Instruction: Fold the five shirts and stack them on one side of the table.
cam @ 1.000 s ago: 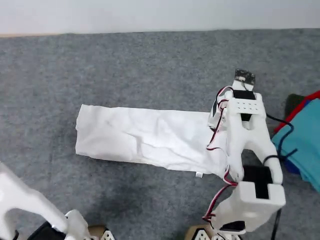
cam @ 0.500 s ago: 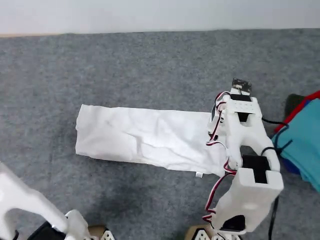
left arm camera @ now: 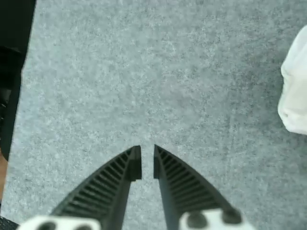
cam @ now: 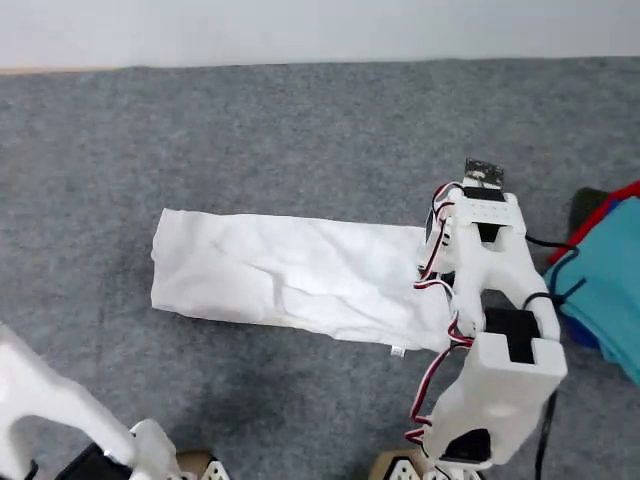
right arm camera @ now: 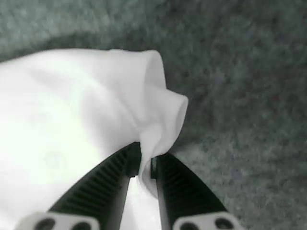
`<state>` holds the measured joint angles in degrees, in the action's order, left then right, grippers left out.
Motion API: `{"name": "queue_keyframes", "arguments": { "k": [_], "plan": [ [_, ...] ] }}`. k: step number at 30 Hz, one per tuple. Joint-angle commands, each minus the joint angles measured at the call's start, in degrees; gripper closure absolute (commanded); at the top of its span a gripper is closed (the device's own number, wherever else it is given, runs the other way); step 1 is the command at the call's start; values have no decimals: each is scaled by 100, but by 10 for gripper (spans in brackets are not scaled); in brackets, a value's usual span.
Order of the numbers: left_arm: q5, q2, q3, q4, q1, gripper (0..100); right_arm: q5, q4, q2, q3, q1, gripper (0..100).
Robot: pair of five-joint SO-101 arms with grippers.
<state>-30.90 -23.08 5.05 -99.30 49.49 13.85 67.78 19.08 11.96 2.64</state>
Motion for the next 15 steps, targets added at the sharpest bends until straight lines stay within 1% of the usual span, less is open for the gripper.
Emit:
{"name": "queue_keyframes", "arguments": {
  "k": [1,4,6,11,15],
  "plan": [
    [-18,-185,13,-114,26,945,-53,497,-409,-360,-84,988],
    [-18,-185,13,-114,18,945,-70,945,-910,-563,-286,989],
    [-18,-185,13,-114,35,945,-70,1156,-1270,-703,-549,989],
    [-9,-246,4,-114,35,945,-35,1305,-1947,-1099,-1578,989],
    [0,-659,-224,-114,-167,945,-35,1288,-2018,-1591,-2396,989]
  ]
}}
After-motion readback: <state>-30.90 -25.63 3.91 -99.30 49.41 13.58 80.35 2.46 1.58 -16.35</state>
